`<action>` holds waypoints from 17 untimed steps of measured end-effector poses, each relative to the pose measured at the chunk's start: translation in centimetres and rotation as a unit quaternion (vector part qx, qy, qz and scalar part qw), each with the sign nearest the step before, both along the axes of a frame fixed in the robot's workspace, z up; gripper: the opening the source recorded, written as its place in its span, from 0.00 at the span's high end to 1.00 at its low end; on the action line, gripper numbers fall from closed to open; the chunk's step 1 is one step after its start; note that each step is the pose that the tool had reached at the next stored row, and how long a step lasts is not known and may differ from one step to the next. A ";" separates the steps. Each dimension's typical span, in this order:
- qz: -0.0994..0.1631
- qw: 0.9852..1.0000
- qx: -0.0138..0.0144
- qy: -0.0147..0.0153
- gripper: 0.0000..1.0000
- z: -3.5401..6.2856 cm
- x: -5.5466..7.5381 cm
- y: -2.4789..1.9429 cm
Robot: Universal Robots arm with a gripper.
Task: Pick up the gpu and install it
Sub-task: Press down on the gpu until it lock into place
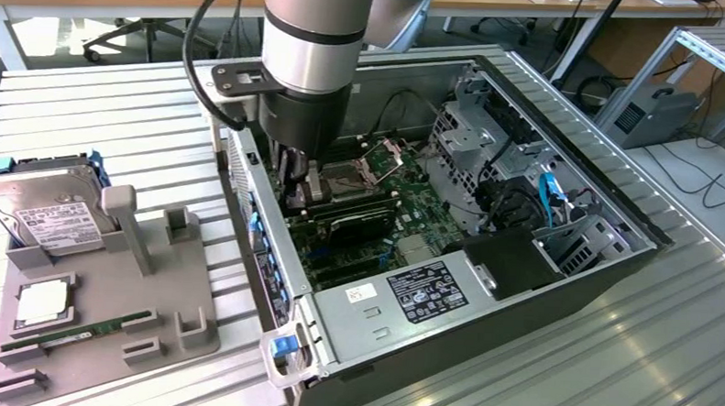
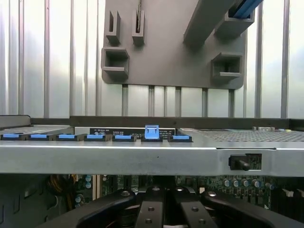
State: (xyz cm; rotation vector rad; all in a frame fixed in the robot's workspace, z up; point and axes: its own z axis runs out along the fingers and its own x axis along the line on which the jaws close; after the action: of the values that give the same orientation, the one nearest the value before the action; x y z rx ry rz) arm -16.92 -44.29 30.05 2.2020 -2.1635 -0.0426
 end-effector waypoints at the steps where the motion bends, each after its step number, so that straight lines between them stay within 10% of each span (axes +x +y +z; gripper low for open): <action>1: 0.000 1.000 0.000 0.000 0.89 -0.01 -0.2 0.00; 10: 0.000 1.000 -0.001 0.000 0.89 -0.10 -0.7 0.00; 17: 0.000 1.000 -0.018 0.000 0.89 -0.70 -0.2 0.00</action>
State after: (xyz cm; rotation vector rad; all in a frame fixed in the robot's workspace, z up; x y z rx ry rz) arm -17.12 -44.29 29.35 2.1842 -2.1461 -0.0037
